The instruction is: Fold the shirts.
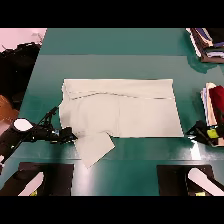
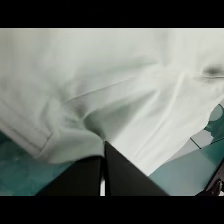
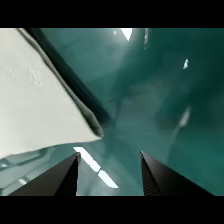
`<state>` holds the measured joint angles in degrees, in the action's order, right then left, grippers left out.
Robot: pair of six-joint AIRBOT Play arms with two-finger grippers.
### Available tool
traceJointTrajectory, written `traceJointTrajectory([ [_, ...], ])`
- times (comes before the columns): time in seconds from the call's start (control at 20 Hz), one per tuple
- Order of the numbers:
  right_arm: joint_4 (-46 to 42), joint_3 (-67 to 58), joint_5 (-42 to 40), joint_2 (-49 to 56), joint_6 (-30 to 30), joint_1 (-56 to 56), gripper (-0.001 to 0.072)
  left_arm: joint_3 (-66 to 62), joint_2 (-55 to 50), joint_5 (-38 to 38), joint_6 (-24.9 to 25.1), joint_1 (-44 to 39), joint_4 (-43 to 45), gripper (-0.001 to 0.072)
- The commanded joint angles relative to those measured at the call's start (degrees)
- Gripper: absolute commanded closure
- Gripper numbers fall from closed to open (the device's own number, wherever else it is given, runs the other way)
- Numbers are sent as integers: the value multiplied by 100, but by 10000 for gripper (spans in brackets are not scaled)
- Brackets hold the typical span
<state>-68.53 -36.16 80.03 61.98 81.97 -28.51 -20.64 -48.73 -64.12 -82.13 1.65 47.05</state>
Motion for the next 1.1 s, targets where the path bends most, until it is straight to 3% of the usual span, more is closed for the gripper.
traceJointTrajectory([
  [0.0, 789, 804, -802, -146, -155, -136, 282, 4, 4, 20, 13, 0, -15, 684],
  [0.15, 883, 719, -1005, -7, -155, 321, 285, 4, 4, 24, 13, 0, -15, 684],
  [0.2, 883, 643, -1047, 74, -155, 468, 331, 4, 4, 24, 15, 0, -11, 684],
  [0.3, 859, 483, -1113, 225, -155, 741, 455, 4, 4, 28, 37, 0, 9, 684],
  [0.35, 831, 402, -1106, 275, -164, 855, 601, 4, 4, 31, 192, 0, 28, 685],
  [0.4, 833, 339, -1088, 282, -238, 938, 694, 2, 4, 22, 208, 0, 118, 686],
  [0.75, -345, -48, 175, -833, -254, 1047, 694, -365, 264, -1064, 57, -85, 518, 689],
  [0.95, -772, -52, 1032, -1904, -243, 852, 694, -417, 1738, -1300, -1355, -758, 903, 688],
  [1.05, -752, -164, 1102, -2323, -85, 866, 694, -695, 2162, -1473, -1628, -798, 955, 688],
])
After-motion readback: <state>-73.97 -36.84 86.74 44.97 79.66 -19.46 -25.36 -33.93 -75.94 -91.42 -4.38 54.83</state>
